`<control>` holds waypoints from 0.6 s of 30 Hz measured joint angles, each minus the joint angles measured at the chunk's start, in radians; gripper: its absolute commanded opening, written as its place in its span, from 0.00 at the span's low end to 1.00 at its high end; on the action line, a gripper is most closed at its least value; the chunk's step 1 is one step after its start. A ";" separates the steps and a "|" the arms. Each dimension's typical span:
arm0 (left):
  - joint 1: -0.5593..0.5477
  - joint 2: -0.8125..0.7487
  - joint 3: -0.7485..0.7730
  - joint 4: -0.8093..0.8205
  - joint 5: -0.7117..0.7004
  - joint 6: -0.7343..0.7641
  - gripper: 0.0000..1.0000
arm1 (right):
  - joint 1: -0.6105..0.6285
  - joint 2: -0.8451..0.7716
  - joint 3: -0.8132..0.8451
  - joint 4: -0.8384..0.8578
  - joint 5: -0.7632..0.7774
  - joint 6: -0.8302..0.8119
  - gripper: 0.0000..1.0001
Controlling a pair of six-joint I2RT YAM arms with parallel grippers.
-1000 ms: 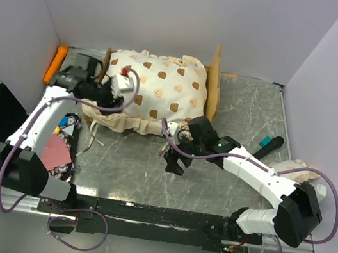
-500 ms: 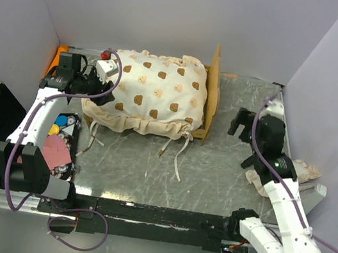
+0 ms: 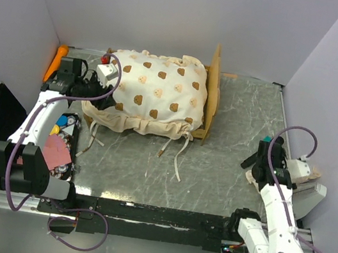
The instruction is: Set up the pet bed
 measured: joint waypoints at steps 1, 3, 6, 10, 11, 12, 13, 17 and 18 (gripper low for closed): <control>0.000 0.000 0.000 -0.005 0.010 0.002 0.57 | -0.016 0.022 -0.008 -0.031 0.027 0.058 0.99; 0.000 0.000 0.001 -0.015 0.033 0.007 0.56 | -0.045 0.074 -0.011 -0.083 0.062 0.152 0.99; 0.000 -0.002 0.002 -0.033 0.058 0.022 0.56 | -0.089 0.177 -0.015 -0.108 0.085 0.238 0.99; 0.000 -0.015 0.002 -0.055 0.084 0.040 0.56 | -0.150 0.249 -0.042 -0.063 0.067 0.238 0.99; 0.000 -0.019 0.002 -0.057 0.089 0.044 0.56 | -0.166 0.255 -0.051 -0.041 0.055 0.225 0.99; 0.000 -0.025 0.002 -0.058 0.095 0.048 0.56 | -0.184 0.260 -0.059 -0.015 0.040 0.208 0.99; 0.000 -0.028 0.002 -0.058 0.098 0.049 0.55 | -0.195 0.263 -0.064 0.005 0.031 0.195 0.96; 0.000 -0.033 0.002 -0.059 0.105 0.053 0.55 | -0.228 0.259 -0.094 0.116 -0.016 0.103 0.57; 0.000 -0.033 0.002 -0.060 0.104 0.053 0.55 | -0.236 0.253 -0.107 0.146 -0.035 0.079 0.44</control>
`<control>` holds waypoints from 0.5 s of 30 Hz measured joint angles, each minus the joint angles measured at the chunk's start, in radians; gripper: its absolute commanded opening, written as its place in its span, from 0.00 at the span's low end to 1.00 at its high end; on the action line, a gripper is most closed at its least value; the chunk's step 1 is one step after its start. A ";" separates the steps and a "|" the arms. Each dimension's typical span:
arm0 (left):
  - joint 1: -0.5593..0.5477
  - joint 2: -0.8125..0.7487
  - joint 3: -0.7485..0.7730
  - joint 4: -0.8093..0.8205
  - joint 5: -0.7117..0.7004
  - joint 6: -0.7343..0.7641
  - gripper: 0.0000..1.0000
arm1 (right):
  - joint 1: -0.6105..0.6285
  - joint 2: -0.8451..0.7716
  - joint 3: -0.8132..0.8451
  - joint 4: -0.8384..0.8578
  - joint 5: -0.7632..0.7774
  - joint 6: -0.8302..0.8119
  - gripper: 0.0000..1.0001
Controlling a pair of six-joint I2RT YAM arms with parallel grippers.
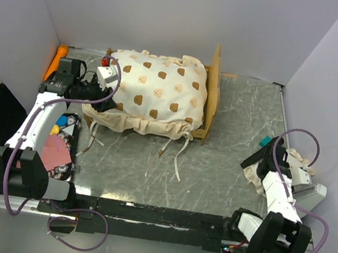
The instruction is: Set up the pet bed
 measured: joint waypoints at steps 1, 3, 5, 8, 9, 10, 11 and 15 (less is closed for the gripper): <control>0.000 0.000 0.000 -0.003 0.000 0.002 0.55 | -0.012 -0.008 -0.014 0.026 -0.017 -0.021 0.31; 0.000 0.000 0.000 -0.010 0.000 0.005 0.55 | -0.035 -0.038 -0.046 0.073 -0.045 -0.056 0.08; 0.000 0.000 0.000 -0.018 0.000 0.011 0.55 | -0.046 -0.076 -0.072 0.105 -0.059 -0.089 0.00; 0.000 0.000 0.002 -0.029 0.002 0.017 0.54 | -0.050 -0.142 -0.079 0.138 -0.089 -0.167 0.00; 0.000 0.000 0.002 -0.030 0.002 0.017 0.55 | -0.050 -0.169 -0.079 0.162 -0.115 -0.214 0.00; 0.000 0.000 0.002 -0.032 0.002 0.017 0.54 | -0.050 -0.204 -0.079 0.197 -0.155 -0.274 0.00; 0.000 0.000 0.002 -0.032 0.002 0.017 0.54 | -0.050 -0.225 -0.078 0.219 -0.184 -0.313 0.00; 0.000 0.000 0.003 -0.034 0.001 0.018 0.54 | -0.046 -0.325 -0.047 0.289 -0.352 -0.490 0.00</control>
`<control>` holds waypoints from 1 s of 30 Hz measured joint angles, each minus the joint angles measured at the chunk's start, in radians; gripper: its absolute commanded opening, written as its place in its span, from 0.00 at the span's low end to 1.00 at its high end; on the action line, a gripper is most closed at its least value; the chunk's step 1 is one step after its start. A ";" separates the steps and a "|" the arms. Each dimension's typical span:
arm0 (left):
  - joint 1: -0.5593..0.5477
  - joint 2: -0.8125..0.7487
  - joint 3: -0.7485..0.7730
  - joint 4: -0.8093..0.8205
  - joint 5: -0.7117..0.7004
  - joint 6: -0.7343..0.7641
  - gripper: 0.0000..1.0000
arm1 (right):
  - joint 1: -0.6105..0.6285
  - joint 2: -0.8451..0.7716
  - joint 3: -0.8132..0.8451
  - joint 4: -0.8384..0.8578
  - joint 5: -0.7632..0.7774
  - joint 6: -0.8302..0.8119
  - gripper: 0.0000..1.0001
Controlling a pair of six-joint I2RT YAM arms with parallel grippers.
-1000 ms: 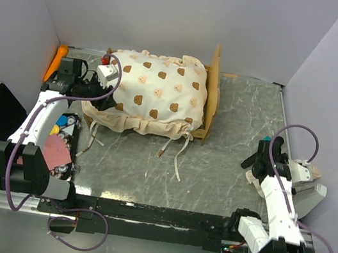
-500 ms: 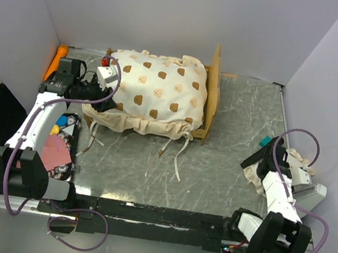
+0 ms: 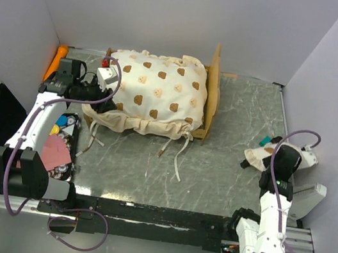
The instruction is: Set up the pet bed
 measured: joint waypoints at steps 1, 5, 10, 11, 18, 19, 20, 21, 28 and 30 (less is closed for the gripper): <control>0.000 0.000 0.000 0.000 0.000 0.000 0.54 | 0.005 -0.014 0.020 0.016 -0.042 -0.042 0.00; 0.000 0.002 0.000 0.000 0.000 0.000 0.54 | 0.074 -0.043 0.088 0.119 -0.207 -0.204 0.00; 0.000 0.004 0.002 0.000 -0.005 0.000 0.54 | 0.283 -0.037 0.180 0.205 -0.346 -0.412 0.00; 0.000 0.005 0.002 -0.001 -0.005 0.000 0.54 | 0.321 -0.030 0.203 0.219 -0.376 -0.450 0.00; 0.002 0.006 0.002 0.001 -0.007 -0.001 0.54 | 0.466 0.041 0.381 0.310 -0.538 -0.566 0.00; 0.002 0.008 0.002 0.002 -0.008 -0.001 0.54 | 0.483 0.059 0.412 0.318 -0.535 -0.566 0.00; 0.002 0.011 0.002 0.003 -0.010 -0.001 0.54 | 0.505 0.083 0.449 0.329 -0.531 -0.559 0.00; 0.002 0.015 0.002 0.003 -0.011 -0.001 0.54 | 0.531 0.107 0.483 0.341 -0.525 -0.550 0.00; 0.002 0.023 0.002 0.003 -0.026 -0.001 0.56 | 0.737 0.362 0.758 0.341 -0.376 -0.445 0.00; 0.002 0.023 0.002 0.003 -0.032 -0.001 0.56 | 0.787 0.497 0.902 0.291 -0.283 -0.375 0.00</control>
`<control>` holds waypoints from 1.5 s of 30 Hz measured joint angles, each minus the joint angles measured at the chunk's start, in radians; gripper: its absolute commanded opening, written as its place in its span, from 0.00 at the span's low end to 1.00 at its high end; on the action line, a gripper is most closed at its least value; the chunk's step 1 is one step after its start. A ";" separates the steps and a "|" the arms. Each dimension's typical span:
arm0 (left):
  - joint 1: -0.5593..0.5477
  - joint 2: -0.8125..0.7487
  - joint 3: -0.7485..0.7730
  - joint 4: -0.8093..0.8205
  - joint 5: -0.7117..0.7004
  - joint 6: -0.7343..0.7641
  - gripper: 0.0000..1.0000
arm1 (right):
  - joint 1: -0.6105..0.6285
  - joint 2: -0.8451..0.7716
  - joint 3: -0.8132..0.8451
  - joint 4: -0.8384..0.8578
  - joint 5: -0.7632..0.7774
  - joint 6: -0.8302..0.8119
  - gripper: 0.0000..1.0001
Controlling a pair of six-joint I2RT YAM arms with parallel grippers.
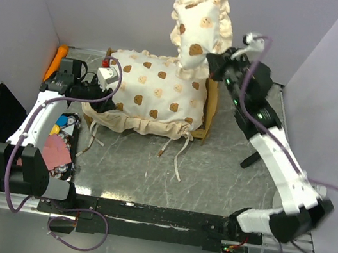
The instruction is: Set up the pet bed
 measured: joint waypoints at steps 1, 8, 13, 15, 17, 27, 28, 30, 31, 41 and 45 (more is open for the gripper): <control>0.000 0.000 0.000 0.002 -0.002 0.000 0.56 | 0.016 0.072 0.073 -0.034 0.053 0.043 0.00; 0.000 0.000 0.000 0.011 -0.026 -0.001 0.56 | 0.029 0.321 0.169 -0.155 0.258 0.212 0.00; 0.000 0.000 0.000 0.011 -0.027 -0.001 0.56 | 0.009 0.468 0.268 -0.276 0.280 0.237 0.00; 0.000 0.000 0.000 0.011 -0.027 -0.001 0.56 | 0.003 0.487 0.267 -0.311 0.278 0.236 0.00; 0.000 0.000 0.000 0.011 -0.026 -0.001 0.56 | -0.007 0.497 0.267 -0.337 0.261 0.229 0.00; 0.000 0.000 0.000 0.011 -0.026 0.000 0.56 | -0.043 0.625 0.430 -0.524 0.115 0.155 0.00; 0.000 0.000 0.000 0.011 -0.026 -0.001 0.56 | -0.046 0.639 0.454 -0.551 0.103 0.150 0.00; 0.000 0.000 0.000 0.011 -0.026 0.000 0.56 | -0.051 0.652 0.488 -0.599 0.074 0.139 0.00; 0.000 0.000 0.000 0.011 -0.026 0.000 0.56 | -0.052 0.651 0.489 -0.612 0.056 0.134 0.00; 0.000 0.000 0.000 0.011 -0.026 0.000 0.56 | -0.072 0.531 0.493 -0.682 -0.087 0.087 0.00; 0.000 0.000 0.000 0.011 -0.026 0.000 0.56 | -0.071 0.504 0.515 -0.687 -0.119 0.055 0.00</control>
